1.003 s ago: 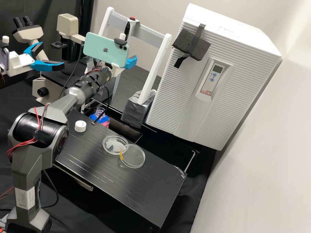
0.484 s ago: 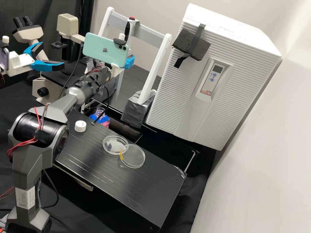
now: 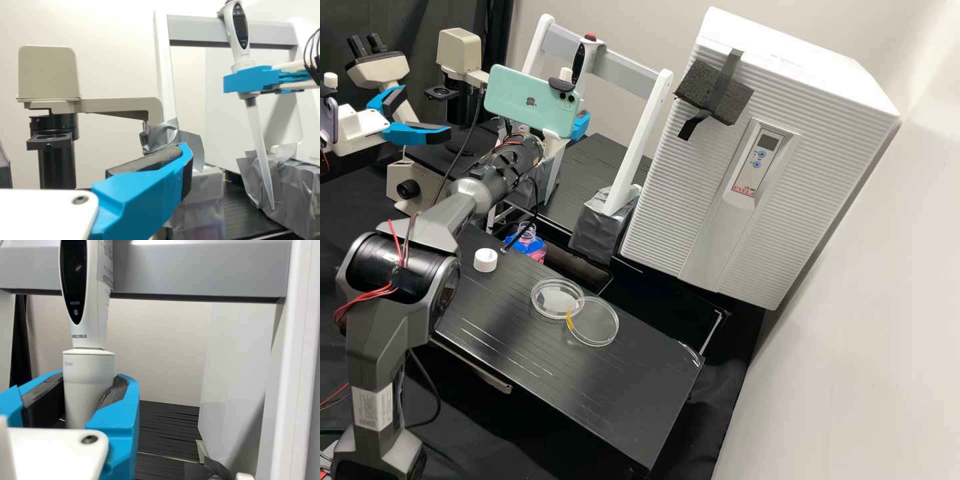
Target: Use the pipette
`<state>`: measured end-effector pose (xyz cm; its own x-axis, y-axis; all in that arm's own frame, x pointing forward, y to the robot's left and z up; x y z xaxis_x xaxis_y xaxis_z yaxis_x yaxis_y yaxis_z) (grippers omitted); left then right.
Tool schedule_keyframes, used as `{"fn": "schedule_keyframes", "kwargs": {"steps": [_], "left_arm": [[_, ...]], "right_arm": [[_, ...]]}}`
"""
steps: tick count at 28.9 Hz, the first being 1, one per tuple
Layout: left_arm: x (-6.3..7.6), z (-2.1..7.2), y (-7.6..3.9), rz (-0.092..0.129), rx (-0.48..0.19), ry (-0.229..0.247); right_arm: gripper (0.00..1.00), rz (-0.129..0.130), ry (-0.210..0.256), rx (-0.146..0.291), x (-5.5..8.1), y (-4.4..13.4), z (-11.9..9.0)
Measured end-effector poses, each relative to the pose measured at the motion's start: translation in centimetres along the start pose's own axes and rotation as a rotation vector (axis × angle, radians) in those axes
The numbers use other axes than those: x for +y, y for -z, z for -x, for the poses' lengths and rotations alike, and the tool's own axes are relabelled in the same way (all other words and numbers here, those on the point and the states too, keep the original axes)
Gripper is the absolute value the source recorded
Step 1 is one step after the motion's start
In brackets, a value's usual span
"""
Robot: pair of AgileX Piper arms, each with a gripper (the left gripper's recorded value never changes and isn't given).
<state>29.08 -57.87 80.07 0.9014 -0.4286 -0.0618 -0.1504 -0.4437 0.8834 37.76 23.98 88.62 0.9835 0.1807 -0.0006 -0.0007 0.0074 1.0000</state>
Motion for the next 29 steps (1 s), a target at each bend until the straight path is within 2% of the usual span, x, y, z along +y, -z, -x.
{"fn": "schedule_keyframes", "kwargs": {"steps": [3,8,13,16,20,25,29], "left_arm": [[0.0,0.00,0.0,0.000,0.000,0.000],[0.0,0.00,0.1,0.001,0.002,-0.001],[0.0,0.00,0.1,0.003,0.002,-0.001],[0.0,0.00,0.1,0.005,0.002,-0.001],[0.0,0.00,0.1,0.005,0.002,-0.001],[0.0,0.00,0.0,0.007,0.000,0.000],[-0.2,-0.02,-0.4,0.039,-0.015,0.007]], "right_arm": [[0.00,0.000,0.000,0.000,0.0,0.0,0.0],[0.00,-0.022,-0.004,-0.002,0.2,-0.2,0.0],[0.00,-0.059,0.001,-0.001,0.8,-0.2,0.2],[0.00,-0.078,-0.003,0.018,1.6,0.5,0.9],[0.00,-0.056,-0.017,0.043,2.3,1.2,1.4],[0.00,-0.059,-0.037,0.063,3.1,1.8,1.8],[0.00,-0.055,-0.068,0.094,3.6,2.1,2.8]]}}
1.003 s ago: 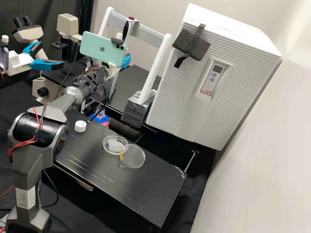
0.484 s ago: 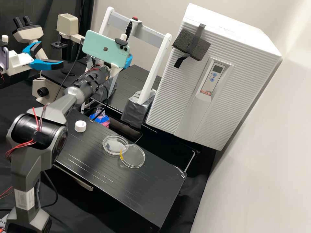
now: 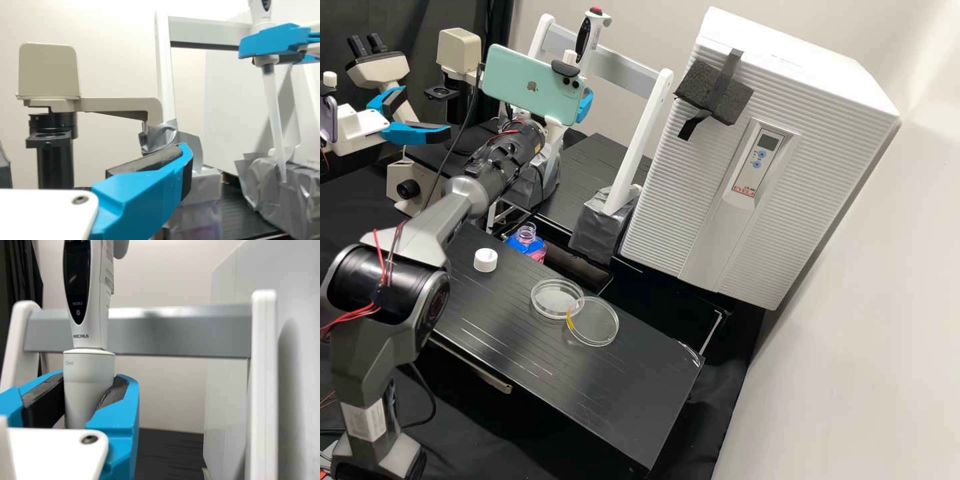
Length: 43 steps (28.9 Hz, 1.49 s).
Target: Use the pipette
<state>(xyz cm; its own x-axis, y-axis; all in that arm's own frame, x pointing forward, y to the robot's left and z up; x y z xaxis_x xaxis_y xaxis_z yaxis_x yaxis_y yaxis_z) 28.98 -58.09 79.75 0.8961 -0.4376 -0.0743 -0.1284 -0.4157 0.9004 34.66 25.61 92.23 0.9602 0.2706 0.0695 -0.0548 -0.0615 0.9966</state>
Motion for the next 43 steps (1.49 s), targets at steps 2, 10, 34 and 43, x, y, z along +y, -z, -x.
{"fn": "schedule_keyframes", "kwargs": {"steps": [2,10,34,43], "left_arm": [[-0.4,-0.08,-0.4,0.012,-0.014,0.014],[-2.4,-0.26,-2.4,0.029,-0.080,0.081],[-7.9,1.21,-5.9,0.023,-0.224,0.281],[-8.1,1.43,-5.8,0.015,-0.223,0.290]], "right_arm": [[0.00,-0.002,-0.011,0.005,0.0,-0.2,0.6],[0.00,-0.061,-0.056,0.018,-1.3,-1.7,4.0],[0.00,-0.057,-0.233,0.005,-6.9,-5.0,6.8],[0.00,-0.040,-0.217,-0.018,-8.0,-5.9,6.5]]}}
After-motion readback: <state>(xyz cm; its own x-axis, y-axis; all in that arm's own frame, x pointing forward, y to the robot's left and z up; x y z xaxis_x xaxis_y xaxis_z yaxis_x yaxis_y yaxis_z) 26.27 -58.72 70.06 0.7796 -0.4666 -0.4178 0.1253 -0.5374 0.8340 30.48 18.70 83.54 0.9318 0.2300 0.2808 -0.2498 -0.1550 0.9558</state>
